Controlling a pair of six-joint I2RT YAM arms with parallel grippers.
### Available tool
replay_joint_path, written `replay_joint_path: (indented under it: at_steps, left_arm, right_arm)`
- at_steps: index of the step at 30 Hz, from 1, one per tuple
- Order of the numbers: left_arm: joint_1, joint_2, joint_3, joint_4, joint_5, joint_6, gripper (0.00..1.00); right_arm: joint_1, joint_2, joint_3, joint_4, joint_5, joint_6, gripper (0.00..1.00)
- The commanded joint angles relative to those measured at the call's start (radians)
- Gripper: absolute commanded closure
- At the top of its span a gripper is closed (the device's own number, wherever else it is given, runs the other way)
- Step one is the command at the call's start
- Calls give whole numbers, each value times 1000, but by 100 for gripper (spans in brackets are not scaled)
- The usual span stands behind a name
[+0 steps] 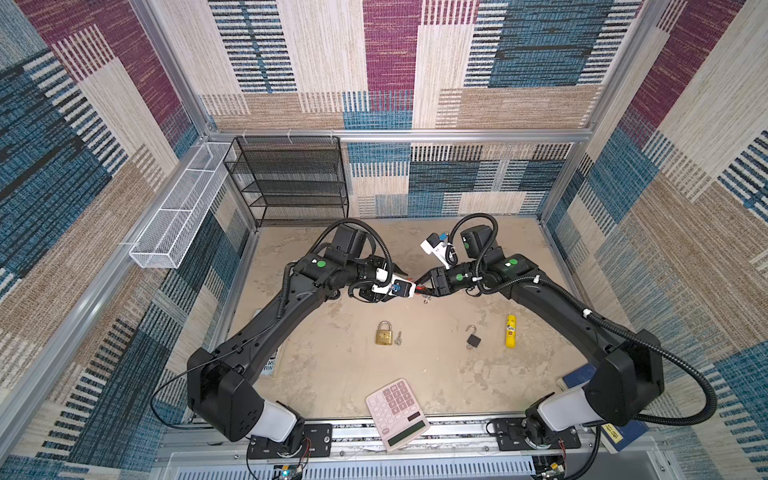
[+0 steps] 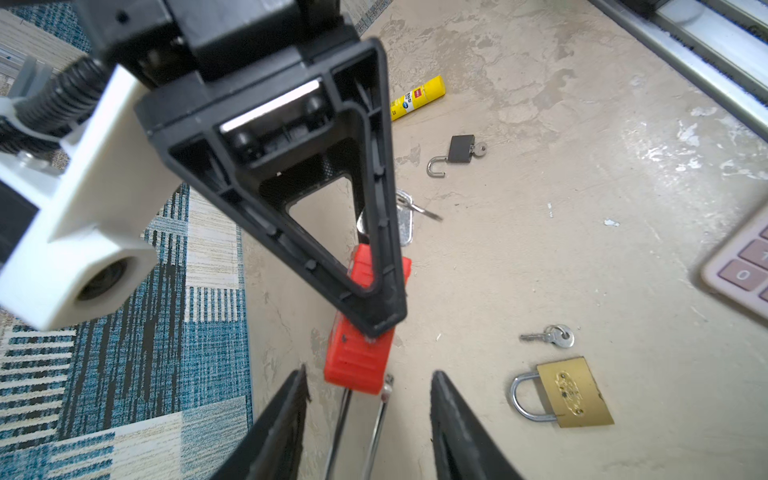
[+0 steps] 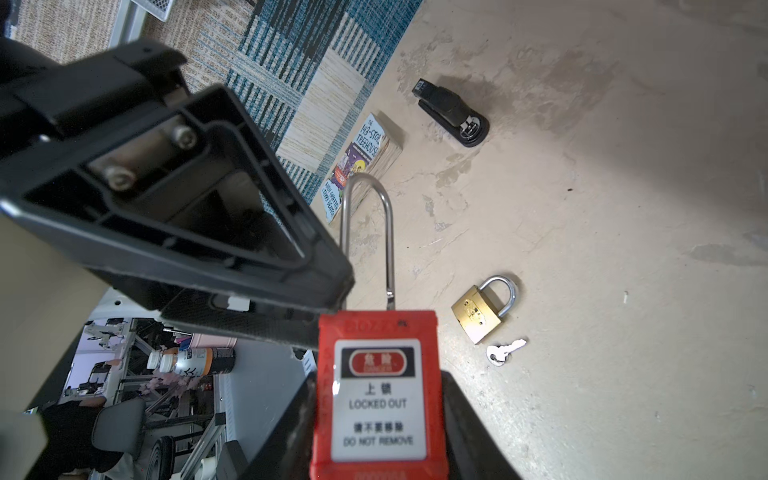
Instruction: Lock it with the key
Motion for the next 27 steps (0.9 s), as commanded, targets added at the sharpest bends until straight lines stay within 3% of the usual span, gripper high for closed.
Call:
replay_joint_path:
  at_steps: [1,5,20,22,24,27]
  left_arm:
    - [-11,7,13,-12,6,0,51]
    - [-23,8,10,-13,-13,13,57]
    - [-33,7,11,-17,-14,28,99]
    - [-33,6,13,-18,-14,29,100]
    - [-33,4,16,-27,-15,36,100]
    - [-33,5,21,-45,-53,44,100]
  right_arm:
    - [2,-10,-8,34,-56,-6,65]
    - [3,-6,1,36,-88,-11,65]
    - [5,6,8,32,-124,-27,66]
    - [4,6,10,33,-127,-29,60]
    - [3,5,19,30,-118,-32,44]
    - [4,2,21,36,-119,-34,36]
